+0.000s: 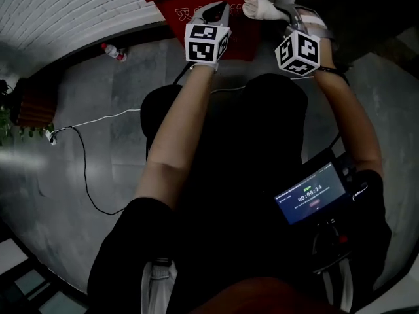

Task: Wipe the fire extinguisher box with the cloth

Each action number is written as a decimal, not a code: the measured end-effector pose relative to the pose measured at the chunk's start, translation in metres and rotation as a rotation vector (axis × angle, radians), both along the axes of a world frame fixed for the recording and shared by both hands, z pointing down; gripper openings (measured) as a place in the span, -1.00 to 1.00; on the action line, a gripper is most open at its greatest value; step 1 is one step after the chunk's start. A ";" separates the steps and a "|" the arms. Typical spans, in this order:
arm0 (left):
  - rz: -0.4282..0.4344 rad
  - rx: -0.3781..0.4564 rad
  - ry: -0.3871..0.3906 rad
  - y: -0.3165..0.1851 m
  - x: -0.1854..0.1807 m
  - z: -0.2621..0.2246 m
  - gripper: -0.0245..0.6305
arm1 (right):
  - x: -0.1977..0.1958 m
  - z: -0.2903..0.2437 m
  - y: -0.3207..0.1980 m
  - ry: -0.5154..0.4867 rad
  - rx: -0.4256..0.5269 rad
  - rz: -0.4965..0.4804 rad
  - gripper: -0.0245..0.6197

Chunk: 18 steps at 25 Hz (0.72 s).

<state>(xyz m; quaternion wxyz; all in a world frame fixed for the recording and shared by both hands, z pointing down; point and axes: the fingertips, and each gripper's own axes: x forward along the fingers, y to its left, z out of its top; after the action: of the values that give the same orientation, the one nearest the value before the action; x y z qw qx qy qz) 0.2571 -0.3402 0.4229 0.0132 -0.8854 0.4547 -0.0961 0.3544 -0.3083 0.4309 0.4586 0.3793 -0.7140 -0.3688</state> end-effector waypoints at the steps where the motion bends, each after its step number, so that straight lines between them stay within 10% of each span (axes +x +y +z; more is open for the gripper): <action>1: -0.020 0.017 -0.010 0.002 -0.014 -0.011 -0.92 | -0.010 -0.015 0.004 -0.010 0.013 -0.014 -0.58; 9: -0.193 0.199 -0.081 -0.003 -0.133 -0.100 -0.92 | -0.130 -0.105 -0.012 -0.111 0.093 -0.130 -0.58; 18: -0.205 0.234 -0.069 -0.012 -0.215 -0.132 -0.92 | -0.230 -0.121 -0.034 0.044 0.118 -0.156 -0.58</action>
<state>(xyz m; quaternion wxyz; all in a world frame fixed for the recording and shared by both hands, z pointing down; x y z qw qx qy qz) 0.0418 -0.3520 0.2912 0.1219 -0.8230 0.5499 -0.0738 0.1246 -0.3419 0.3097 0.4208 0.3408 -0.7082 -0.4530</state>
